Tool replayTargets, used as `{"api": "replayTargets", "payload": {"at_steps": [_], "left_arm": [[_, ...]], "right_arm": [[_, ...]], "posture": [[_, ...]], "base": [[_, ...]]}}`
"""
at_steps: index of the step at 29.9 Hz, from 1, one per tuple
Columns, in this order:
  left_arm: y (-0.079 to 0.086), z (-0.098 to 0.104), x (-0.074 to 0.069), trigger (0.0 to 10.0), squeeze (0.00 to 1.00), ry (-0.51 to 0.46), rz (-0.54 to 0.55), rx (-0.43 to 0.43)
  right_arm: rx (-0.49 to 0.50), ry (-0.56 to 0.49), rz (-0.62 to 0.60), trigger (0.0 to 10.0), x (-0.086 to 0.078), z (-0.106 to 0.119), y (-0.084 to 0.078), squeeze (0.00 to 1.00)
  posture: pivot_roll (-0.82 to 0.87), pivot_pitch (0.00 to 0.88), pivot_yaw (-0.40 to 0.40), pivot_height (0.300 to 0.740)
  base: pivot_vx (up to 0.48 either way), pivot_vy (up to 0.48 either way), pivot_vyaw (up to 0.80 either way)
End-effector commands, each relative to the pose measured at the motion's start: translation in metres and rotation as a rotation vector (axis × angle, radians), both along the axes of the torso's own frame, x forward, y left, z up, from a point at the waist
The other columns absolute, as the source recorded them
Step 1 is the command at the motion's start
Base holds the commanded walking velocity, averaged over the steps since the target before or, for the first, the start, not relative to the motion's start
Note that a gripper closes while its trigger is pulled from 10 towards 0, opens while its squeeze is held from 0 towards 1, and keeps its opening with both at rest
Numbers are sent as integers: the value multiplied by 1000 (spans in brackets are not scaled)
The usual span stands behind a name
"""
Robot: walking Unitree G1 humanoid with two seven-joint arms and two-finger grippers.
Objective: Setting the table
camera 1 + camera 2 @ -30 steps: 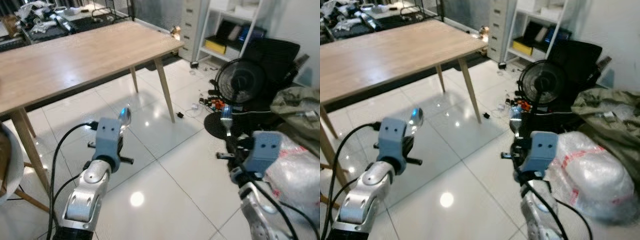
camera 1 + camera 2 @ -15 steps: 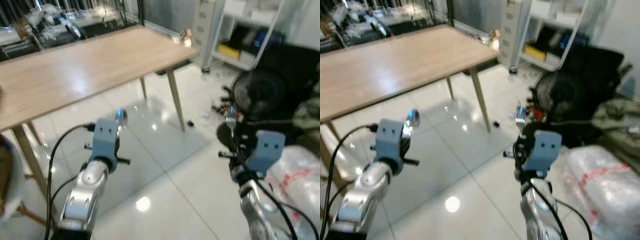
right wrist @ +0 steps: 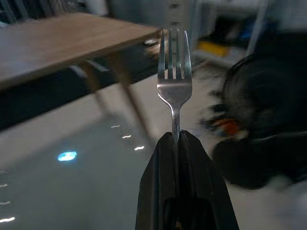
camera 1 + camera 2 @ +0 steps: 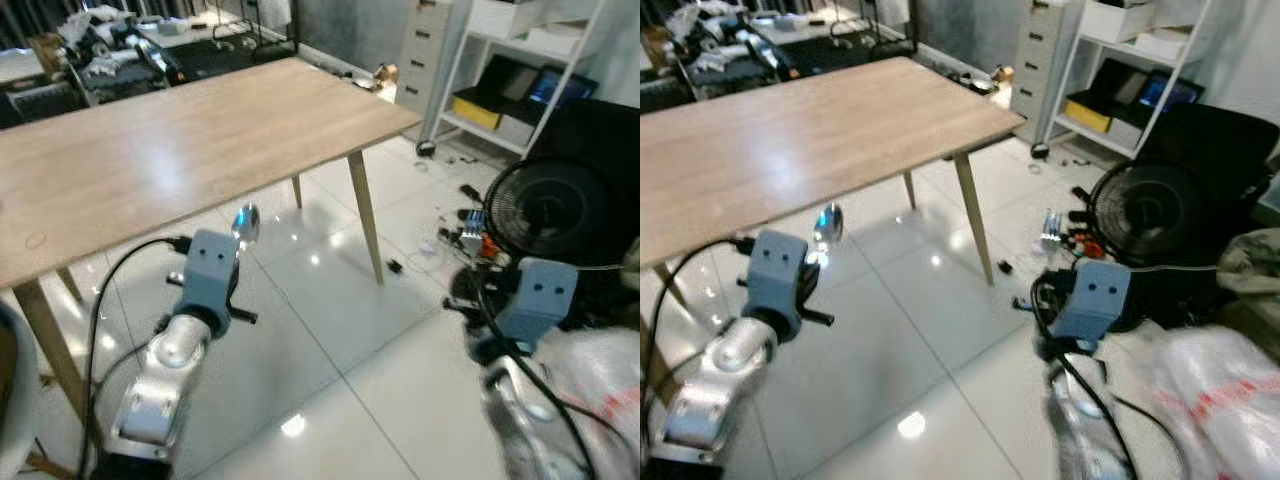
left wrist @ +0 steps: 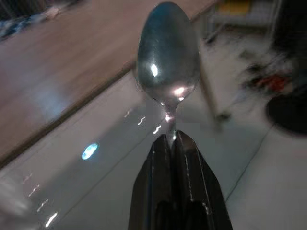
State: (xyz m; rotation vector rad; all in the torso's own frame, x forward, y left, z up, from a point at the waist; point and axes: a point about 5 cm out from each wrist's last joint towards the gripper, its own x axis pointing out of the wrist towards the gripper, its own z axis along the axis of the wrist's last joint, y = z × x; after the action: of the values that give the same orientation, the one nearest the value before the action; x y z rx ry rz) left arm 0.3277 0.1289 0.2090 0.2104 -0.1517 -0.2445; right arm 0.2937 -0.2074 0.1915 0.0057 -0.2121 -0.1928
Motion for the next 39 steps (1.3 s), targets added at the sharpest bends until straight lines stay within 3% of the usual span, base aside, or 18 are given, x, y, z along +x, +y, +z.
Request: {"api": "replayTargets", "payload": {"at_steps": [1,6,12,24,39], "left_arm": [[0,3,-2,10000,0,-29,-43,4],[-8,16,3,10000,0,-100,-83,23],[-1,25,8,10000,0,-137,-39,6],[6,27,10,10000,0,-151,-26,15],[8,25,11,10000,0,-147,-16,17]], "right_arm": [[-45,-7,5,10000,1,-1,0,0],[-65,-40,31,10000,6,8,-15,0],[-85,-78,-6,10000,12,21,-22,0],[-95,-120,7,10000,18,31,-23,0],[-38,-134,-14,10000,20,33,-31,0]], "posture": [[33,127,112,740],[22,130,112,740],[33,125,100,740],[34,123,98,740],[33,129,100,740]], "base": [[465,0,0],[465,0,0],[465,0,0],[465,0,0],[465,0,755]]}}
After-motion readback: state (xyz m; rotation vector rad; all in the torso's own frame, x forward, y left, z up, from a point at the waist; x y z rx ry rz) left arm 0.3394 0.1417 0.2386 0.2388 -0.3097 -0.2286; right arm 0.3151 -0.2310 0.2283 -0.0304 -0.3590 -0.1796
